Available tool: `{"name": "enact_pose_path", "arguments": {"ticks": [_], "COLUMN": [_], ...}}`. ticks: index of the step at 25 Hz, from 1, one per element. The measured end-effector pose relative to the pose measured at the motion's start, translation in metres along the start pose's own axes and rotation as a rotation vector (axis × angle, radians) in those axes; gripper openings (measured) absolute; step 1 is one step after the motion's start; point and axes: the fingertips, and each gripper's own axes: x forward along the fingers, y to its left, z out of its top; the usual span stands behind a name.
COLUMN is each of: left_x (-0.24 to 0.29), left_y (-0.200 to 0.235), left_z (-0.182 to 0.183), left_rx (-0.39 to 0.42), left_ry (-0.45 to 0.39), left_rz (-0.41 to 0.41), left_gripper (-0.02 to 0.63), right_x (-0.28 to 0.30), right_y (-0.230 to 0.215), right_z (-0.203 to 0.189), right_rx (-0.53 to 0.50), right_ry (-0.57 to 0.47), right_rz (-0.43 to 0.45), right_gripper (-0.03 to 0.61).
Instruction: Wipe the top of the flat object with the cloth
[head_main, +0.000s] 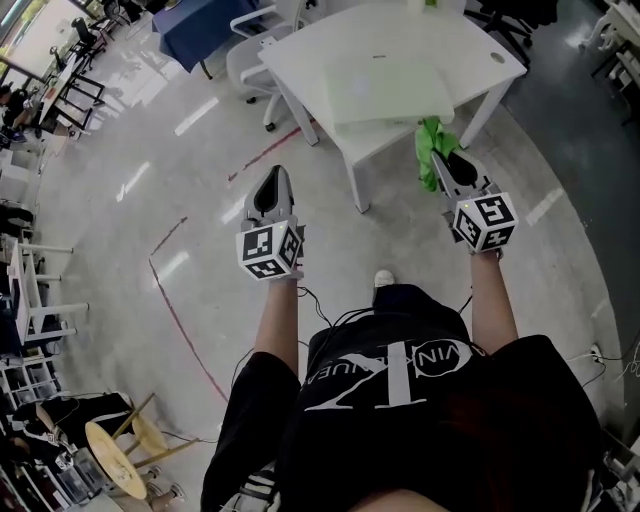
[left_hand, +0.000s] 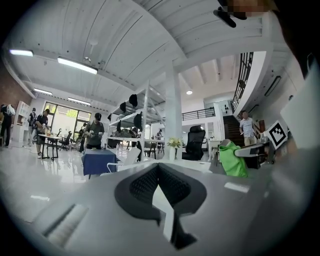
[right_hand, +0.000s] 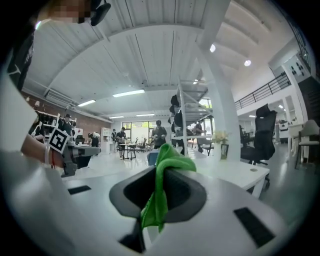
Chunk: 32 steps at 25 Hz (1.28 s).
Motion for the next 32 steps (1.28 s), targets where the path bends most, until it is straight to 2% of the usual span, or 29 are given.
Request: {"name": "enact_pose_path", "arguments": {"ticks": [7, 13, 20, 25, 32], "left_x": [0.048, 0.075, 0.105, 0.153, 0.226], "left_y": [0.005, 0.002, 0.010, 0.024, 0.055], "left_z": [0.003, -0.006, -0.022, -0.030, -0.022], "left_rx": [0.008, 0.003, -0.002, -0.010, -0.009], "left_ry": [-0.002, 0.028, 0.074, 0.090, 0.111], "left_rz": [0.007, -0.025, -0.080, -0.130, -0.216], "left_gripper": [0.012, 0.012, 0.012, 0.012, 0.012], "right_x": [0.044, 0.067, 0.099, 0.138, 0.208], "right_y": [-0.026, -0.036, -0.041, -0.050, -0.055], "right_z": [0.005, 0.002, 0.003, 0.004, 0.015], "right_rx": [-0.008, 0.003, 0.048, 0.049, 0.045], "right_ry": [-0.004, 0.016, 0.021, 0.037, 0.072], "right_rz": [0.035, 0.051, 0.057, 0.043, 0.025], "right_gripper": [0.034, 0.035, 0.034, 0.035, 0.035]}}
